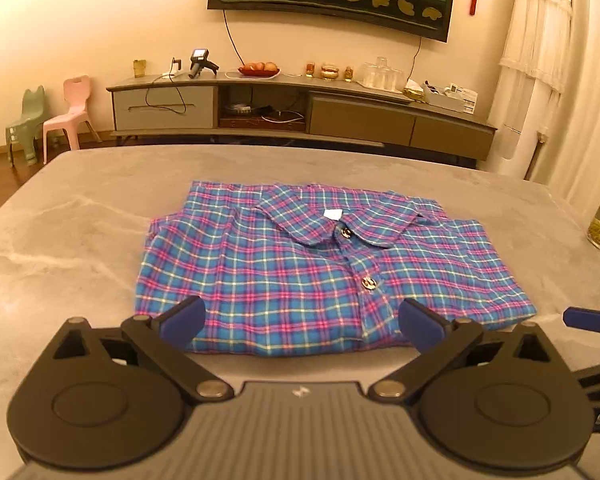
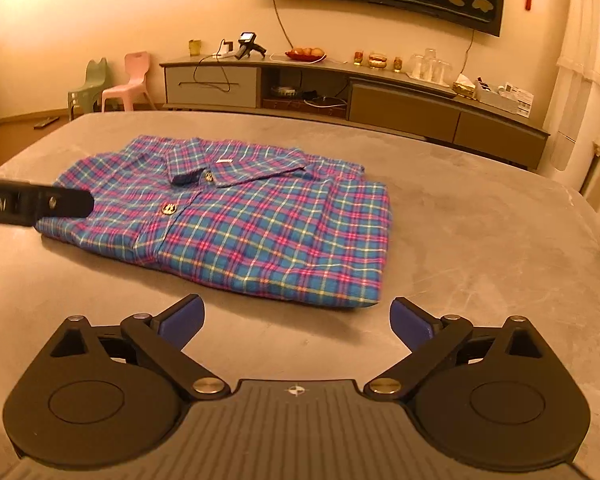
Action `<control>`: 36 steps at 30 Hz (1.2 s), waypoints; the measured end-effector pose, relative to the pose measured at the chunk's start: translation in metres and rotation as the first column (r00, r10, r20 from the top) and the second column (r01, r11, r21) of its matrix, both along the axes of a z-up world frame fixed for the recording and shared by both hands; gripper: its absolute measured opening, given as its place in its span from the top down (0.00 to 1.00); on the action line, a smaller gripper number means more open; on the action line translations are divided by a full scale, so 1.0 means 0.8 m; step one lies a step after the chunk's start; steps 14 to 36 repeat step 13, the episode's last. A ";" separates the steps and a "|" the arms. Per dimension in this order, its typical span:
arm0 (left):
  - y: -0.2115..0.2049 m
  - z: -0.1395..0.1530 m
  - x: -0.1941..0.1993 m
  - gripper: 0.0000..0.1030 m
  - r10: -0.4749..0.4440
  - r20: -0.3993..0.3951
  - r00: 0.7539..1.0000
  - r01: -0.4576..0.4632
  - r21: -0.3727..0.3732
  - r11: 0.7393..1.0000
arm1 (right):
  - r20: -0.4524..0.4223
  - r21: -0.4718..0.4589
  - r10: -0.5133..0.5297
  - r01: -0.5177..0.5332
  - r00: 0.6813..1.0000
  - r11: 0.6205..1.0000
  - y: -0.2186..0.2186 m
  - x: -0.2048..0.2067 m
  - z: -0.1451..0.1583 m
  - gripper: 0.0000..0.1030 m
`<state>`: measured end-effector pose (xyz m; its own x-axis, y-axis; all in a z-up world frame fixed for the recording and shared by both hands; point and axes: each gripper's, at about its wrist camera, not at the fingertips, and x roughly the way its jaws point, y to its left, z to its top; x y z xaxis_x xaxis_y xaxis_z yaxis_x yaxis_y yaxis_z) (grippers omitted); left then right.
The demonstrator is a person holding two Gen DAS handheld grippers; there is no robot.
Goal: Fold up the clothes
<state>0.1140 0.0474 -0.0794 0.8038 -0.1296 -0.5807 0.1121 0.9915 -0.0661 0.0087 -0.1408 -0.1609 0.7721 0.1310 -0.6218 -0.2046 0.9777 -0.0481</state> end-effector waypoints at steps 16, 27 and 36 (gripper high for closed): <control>0.002 0.001 0.004 0.00 -0.010 0.002 1.000 0.010 -0.063 0.998 | -0.001 0.006 0.023 -0.023 1.000 1.000 0.012 0.003 -0.006 0.04; 0.002 0.001 0.004 0.00 -0.010 0.002 1.000 0.010 -0.063 0.998 | -0.001 0.006 0.023 -0.023 1.000 1.000 0.012 0.003 -0.006 0.04; 0.002 0.001 0.004 0.00 -0.010 0.002 1.000 0.010 -0.063 0.998 | -0.001 0.006 0.023 -0.023 1.000 1.000 0.012 0.003 -0.006 0.04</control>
